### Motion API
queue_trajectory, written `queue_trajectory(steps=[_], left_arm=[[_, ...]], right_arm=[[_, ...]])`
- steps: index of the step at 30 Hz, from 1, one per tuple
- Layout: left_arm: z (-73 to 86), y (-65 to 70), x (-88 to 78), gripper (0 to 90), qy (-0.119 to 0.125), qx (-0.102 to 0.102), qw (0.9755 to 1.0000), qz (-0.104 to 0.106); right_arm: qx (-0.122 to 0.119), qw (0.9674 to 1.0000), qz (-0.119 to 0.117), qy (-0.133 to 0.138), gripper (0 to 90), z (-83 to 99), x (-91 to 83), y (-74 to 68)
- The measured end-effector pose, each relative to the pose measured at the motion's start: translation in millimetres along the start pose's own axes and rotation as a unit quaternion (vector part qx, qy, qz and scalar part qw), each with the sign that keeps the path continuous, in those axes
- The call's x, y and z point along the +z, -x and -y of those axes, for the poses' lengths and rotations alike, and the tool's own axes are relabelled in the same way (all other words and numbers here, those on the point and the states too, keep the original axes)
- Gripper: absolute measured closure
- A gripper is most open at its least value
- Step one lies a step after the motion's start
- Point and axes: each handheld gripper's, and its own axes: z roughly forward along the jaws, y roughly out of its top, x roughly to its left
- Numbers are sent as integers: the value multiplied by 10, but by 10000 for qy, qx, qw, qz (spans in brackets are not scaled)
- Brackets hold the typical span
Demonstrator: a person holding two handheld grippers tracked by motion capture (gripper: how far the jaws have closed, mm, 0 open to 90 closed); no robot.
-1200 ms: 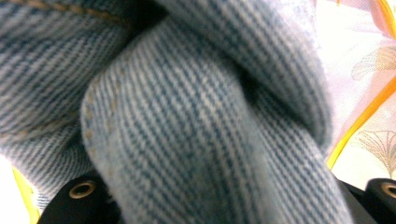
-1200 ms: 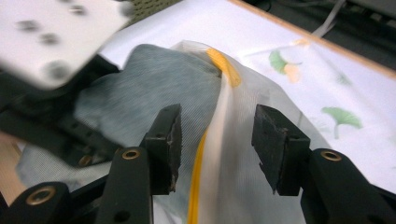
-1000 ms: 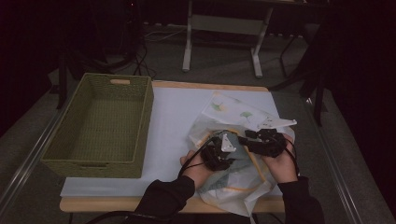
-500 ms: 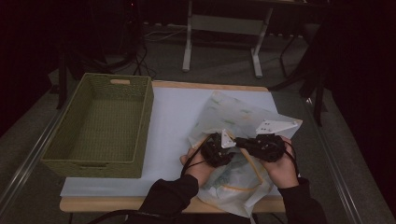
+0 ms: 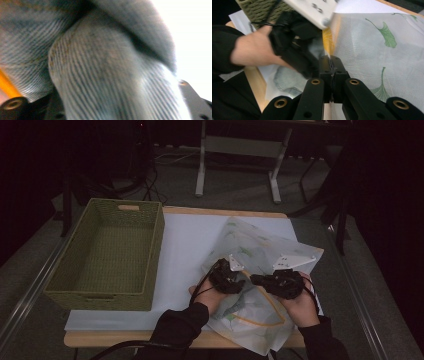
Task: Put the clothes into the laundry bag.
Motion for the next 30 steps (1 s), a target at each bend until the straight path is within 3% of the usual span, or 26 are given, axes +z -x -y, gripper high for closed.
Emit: queue_trajectory(steps=[2,4,8,14,20,26,30], left_arm=[[0,0,0,408,0,0,10000,0],[3,58,-145,298,14,283,9996,87],[65,81,-295,232,32,441,9988,218],[178,40,-526,201,152,409,9988,201],[320,4,-743,189,209,254,9993,172],[470,59,-732,172,94,50,9997,220],[491,123,-596,172,-67,150,9996,216]], right_arm=[[-5,10000,14,13,892,0,-3,5],[-24,10000,61,33,892,-14,-32,3],[-73,9999,122,91,893,-38,-75,-7],[-97,9997,188,113,893,-72,-98,-7],[-141,9996,204,154,893,-87,-112,-31],[-180,9993,230,226,892,-103,-160,-57],[-169,9994,225,200,893,-96,-156,-50]])
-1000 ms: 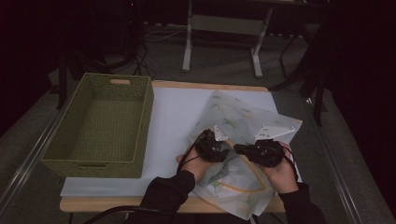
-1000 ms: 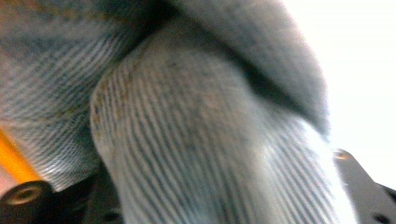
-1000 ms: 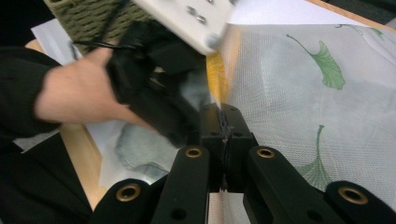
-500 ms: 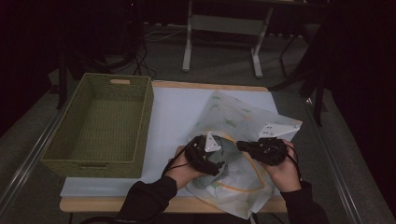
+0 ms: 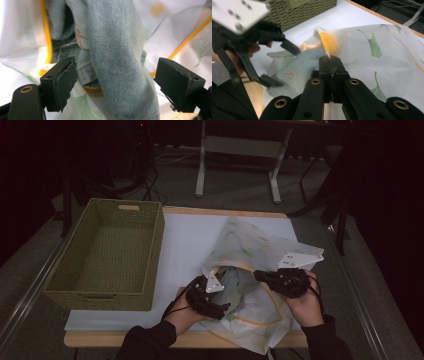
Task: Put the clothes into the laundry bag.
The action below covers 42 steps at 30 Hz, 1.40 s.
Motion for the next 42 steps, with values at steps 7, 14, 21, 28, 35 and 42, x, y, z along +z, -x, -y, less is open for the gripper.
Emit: queue_trajectory(steps=[7,14,21,28,35,42], left_arm=[[5,64,313,226,-653,353,9970,-207],[-60,103,438,815,-929,722,9928,208],[-348,213,441,843,-35,723,9972,184],[-369,293,796,815,-148,920,9955,-162],[-307,290,836,637,-328,678,9970,177],[-266,351,577,535,-167,719,9967,335]], right_arm=[[-19,10000,-30,-54,893,2,29,-9],[-30,10000,-66,-34,893,-12,21,-21],[-51,9999,-111,11,893,-33,20,-34],[-41,9999,-114,22,893,-37,-10,-25],[-4,10000,-92,-19,893,23,-9,12],[60,10000,-61,9,893,60,-33,30]])
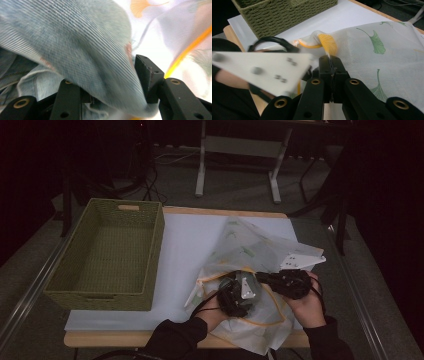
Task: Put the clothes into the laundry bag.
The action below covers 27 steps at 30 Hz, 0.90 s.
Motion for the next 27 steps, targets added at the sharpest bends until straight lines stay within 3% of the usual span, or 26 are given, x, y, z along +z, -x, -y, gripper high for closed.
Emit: queue_trajectory(steps=[7,14,18,21,27], left_arm=[[127,-57,-335,515,115,-175,9998,63],[253,-179,-650,495,281,-241,9992,-161],[402,-305,-814,474,292,-462,9983,-211],[483,-301,-806,478,294,-537,9981,-57],[468,-130,-549,486,230,-531,9975,406]], right_arm=[[0,10000,20,-30,893,28,-11,-2],[20,10000,7,-37,893,97,-22,-18],[32,10000,14,-91,893,154,-36,-19],[58,9999,19,-106,893,180,-45,-12],[52,9999,25,-105,893,183,-32,-23]])
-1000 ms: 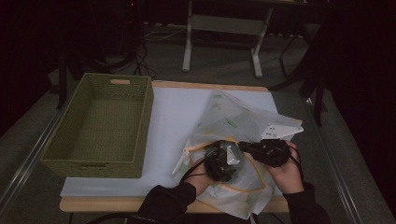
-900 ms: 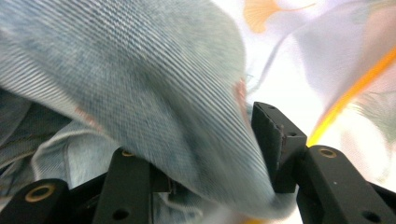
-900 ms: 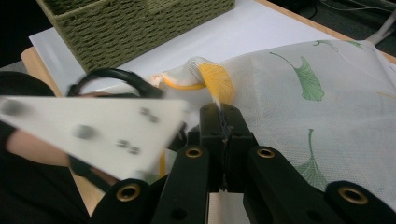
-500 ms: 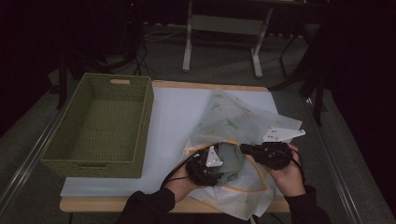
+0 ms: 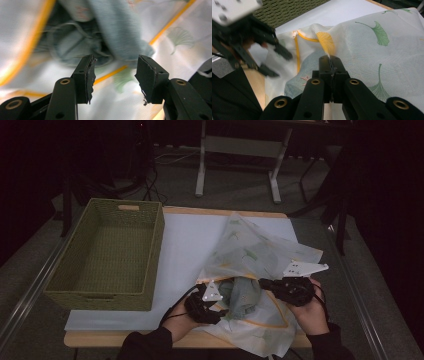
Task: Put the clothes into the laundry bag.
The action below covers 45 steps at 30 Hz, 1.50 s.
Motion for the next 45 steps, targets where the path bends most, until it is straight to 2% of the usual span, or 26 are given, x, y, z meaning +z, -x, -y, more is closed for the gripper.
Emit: queue_trajectory(steps=[6,7,9,10,11,12,14,16,18,20,21,23,25,27,29,30,32,34,40,42,45], left_arm=[[-70,67,279,485,-279,182,9994,23],[-92,78,319,515,-322,233,9992,17],[-138,104,388,634,-344,350,9988,-40],[-168,116,421,741,-343,407,9986,-28],[-199,139,449,819,-311,501,9981,-156],[-235,154,479,842,-290,509,9980,-228],[-301,193,520,859,-84,596,9978,-267],[-369,235,571,861,40,706,9975,-92],[-431,298,641,860,34,832,9965,11],[-473,358,735,859,-71,965,9952,129],[-484,378,789,857,-204,991,9948,68],[-489,385,891,845,-466,1020,9937,73],[-481,352,930,822,-535,921,9942,168],[-466,327,915,781,-541,847,9947,194],[-451,333,890,707,-589,872,9944,74],[-445,341,873,693,-602,896,9941,83],[-442,364,817,644,-523,830,9951,123],[-433,401,731,598,-432,889,9951,91],[-342,388,330,540,-205,769,9968,115],[-296,336,169,539,-146,728,9972,16],[-191,192,-80,538,-3,554,9981,-283]], right_arm=[[-41,10000,0,-31,893,-5,4,-5],[-33,10000,-5,-28,893,-6,2,-4],[-33,10000,-6,-28,893,-6,2,-4],[-35,10000,-9,-29,893,-6,2,-7],[-41,10000,-12,-25,893,-6,1,-8],[-37,10000,-15,-16,893,-5,-1,-6],[-25,10000,-16,-10,893,-3,-3,-2],[-15,10000,-21,0,893,-1,-3,2],[-12,10000,-30,6,893,1,-5,5],[-11,10000,-31,1,893,0,-3,7],[-6,10000,-25,-2,893,-1,-1,8],[-5,10000,-26,-10,893,2,6,15],[-1,10000,-17,-10,893,11,12,22],[10,10000,-25,-16,893,20,12,26],[21,10000,-30,-24,893,27,12,30],[32,10000,-32,-31,893,29,13,31],[36,10000,-24,-18,893,32,11,31],[31,10000,-31,7,893,37,3,31],[91,10000,-34,5,893,89,-20,30],[102,9999,-50,-4,893,113,-20,25],[101,9999,-57,-19,892,165,-27,5]])
